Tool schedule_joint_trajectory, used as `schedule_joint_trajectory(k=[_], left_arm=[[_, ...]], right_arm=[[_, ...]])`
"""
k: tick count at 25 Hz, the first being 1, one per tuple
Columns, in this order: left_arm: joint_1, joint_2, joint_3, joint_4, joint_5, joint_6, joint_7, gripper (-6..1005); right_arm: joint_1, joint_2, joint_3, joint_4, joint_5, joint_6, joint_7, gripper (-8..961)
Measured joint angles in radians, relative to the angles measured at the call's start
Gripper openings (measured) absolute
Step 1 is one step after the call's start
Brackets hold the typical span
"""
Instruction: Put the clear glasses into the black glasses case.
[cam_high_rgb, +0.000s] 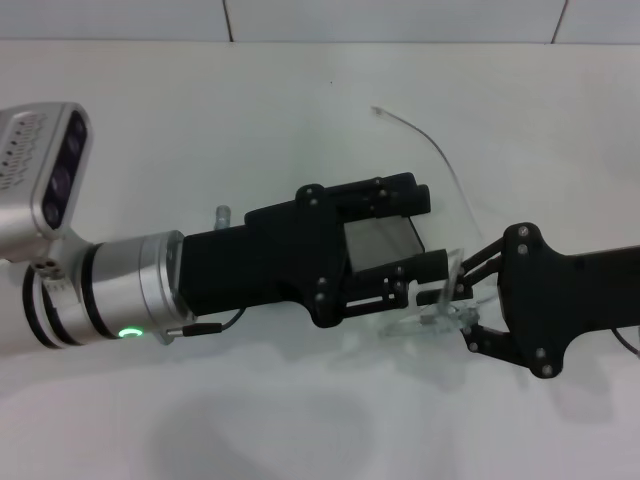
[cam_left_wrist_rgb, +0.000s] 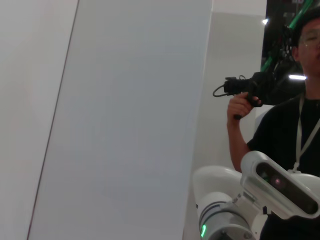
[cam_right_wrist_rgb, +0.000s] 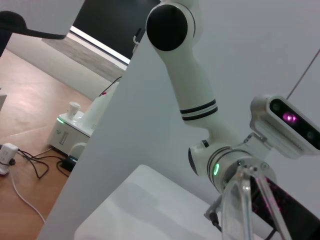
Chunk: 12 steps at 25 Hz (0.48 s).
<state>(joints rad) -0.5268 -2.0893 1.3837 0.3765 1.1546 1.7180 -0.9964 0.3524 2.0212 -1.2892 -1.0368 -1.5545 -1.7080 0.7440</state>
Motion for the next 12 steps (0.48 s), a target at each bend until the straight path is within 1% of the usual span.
schedule_joint_trajectory(k=[7,12], left_arm=[[-0.002,0.000,0.000,-0.002,0.018,0.000,-0.015,614],[0.014,0.005,-0.015,0.005,0.013,0.007,-0.014,614]], right_arm=[[0.000,0.001,-0.001,0.006,0.001,-0.001,-0.001,121],[-0.014,-0.001,0.005,0.009,0.008,-0.010,-0.004,120]])
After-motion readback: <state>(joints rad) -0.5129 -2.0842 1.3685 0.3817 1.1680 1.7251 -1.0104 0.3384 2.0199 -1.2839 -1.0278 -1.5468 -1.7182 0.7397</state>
